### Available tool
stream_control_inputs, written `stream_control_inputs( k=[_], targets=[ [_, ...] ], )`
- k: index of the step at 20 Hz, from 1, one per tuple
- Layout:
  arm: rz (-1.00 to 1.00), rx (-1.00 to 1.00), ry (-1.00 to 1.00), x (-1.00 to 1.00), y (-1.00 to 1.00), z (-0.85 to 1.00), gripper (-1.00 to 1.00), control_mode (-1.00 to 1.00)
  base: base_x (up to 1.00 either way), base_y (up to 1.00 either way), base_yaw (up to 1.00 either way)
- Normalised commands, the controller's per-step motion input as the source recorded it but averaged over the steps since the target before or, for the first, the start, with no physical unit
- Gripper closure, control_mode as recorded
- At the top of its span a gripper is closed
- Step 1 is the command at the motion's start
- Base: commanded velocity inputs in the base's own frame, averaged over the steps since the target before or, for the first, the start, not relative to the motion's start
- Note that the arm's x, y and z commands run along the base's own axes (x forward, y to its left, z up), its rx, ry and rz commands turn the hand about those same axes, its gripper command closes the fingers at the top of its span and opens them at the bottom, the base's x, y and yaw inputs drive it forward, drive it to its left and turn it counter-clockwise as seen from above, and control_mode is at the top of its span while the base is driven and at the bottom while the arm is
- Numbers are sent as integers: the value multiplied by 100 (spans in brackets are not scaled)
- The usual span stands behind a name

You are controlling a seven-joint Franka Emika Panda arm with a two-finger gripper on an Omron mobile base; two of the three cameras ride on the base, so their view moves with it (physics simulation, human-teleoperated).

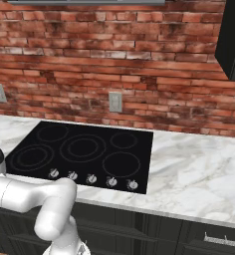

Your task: Pick the cup and bowl from the counter and place them on the counter next to the sink.

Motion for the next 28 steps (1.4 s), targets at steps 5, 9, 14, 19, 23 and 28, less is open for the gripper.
stream_control_inputs(
  k=[5, 9, 14, 19, 23, 28],
  targets=[
    [0, 0, 1, 0, 1, -27, -100, -100, 0, 0, 0],
    [0, 0, 0, 0, 5, -9, -100, -100, 0, 0, 0],
    [0, 0, 0, 0, 0, -20, -100, -100, 0, 0, 0],
    [0, 0, 0, 0, 0, 0, -100, -100, 0, 0, 0],
    [0, 0, 0, 0, -3, 0, -100, -100, 0, 0, 0],
    [0, 2, 0, -11, -16, -1, -100, -100, 0, 0, 0]
  ],
)
